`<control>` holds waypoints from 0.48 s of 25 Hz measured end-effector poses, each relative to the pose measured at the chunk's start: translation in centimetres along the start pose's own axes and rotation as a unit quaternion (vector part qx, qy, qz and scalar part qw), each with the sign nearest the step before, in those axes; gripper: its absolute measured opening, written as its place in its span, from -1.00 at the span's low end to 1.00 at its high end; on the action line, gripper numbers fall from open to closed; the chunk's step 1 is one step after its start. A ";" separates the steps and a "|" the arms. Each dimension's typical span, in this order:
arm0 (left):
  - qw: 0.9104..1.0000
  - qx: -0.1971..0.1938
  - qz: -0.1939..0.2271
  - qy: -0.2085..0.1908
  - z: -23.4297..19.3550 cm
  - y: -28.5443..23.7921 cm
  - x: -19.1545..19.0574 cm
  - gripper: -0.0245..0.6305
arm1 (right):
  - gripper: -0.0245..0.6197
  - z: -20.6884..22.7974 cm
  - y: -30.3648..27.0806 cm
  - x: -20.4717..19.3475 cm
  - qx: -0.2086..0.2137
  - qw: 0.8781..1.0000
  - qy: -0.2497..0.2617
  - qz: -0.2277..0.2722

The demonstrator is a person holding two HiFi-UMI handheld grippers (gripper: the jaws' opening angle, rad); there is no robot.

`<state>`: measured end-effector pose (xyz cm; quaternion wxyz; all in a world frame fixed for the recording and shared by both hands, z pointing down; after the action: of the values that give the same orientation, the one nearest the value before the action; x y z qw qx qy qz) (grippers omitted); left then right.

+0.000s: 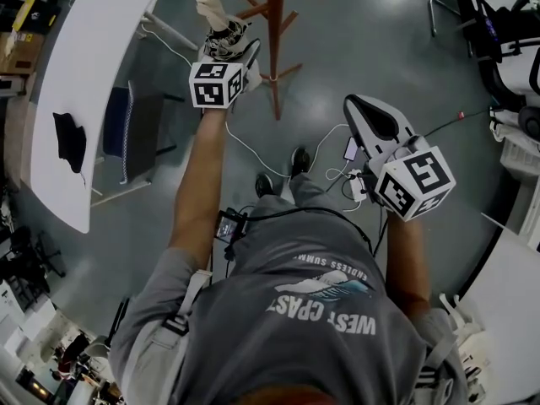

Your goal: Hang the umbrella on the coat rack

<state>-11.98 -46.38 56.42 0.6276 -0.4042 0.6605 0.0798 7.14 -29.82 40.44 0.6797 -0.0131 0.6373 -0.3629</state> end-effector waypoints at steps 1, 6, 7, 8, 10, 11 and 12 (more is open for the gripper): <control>1.000 0.001 0.000 0.002 -0.2 -0.2 -0.2 0.04 | -0.83 0.1 -0.1 -0.2 0.001 1.000 0.000 -0.002; 1.000 0.002 0.001 0.006 -0.6 -1.0 -0.4 0.04 | -0.83 0.3 -0.6 -0.8 0.004 1.000 0.001 -0.013; 1.000 0.001 0.001 0.006 -0.6 -1.1 -0.4 0.04 | -0.83 0.3 -0.6 -0.9 0.004 1.000 0.001 -0.015; 1.000 0.001 0.002 0.007 -0.6 -1.3 -0.5 0.04 | -0.83 0.3 -0.6 -0.9 0.005 1.000 0.002 -0.017; 1.000 0.003 0.002 0.010 -0.8 -1.6 -0.7 0.04 | -0.83 0.4 -0.8 -1.1 0.004 1.000 0.001 -0.021; 1.000 0.003 0.003 0.012 -0.9 -1.7 -0.8 0.04 | -0.83 0.5 -0.9 -1.1 0.004 1.000 0.001 -0.023; 1.000 0.004 0.004 0.013 -1.0 -1.8 -0.9 0.04 | -0.83 0.5 -0.9 -1.2 0.004 1.000 0.001 -0.025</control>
<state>-11.70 -47.77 58.11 0.6199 -0.4006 0.6706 0.0743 7.22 -30.13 42.02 0.6698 -0.0254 0.6361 -0.3822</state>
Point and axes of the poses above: the fingertips, and each gripper's own axes: y backward along the fingers, z to its right, x out of its top, the point moved 1 cm from there along y, backward along the fingers, and after that the axes turned 11 degrees about -x, right-handed, at the moved point
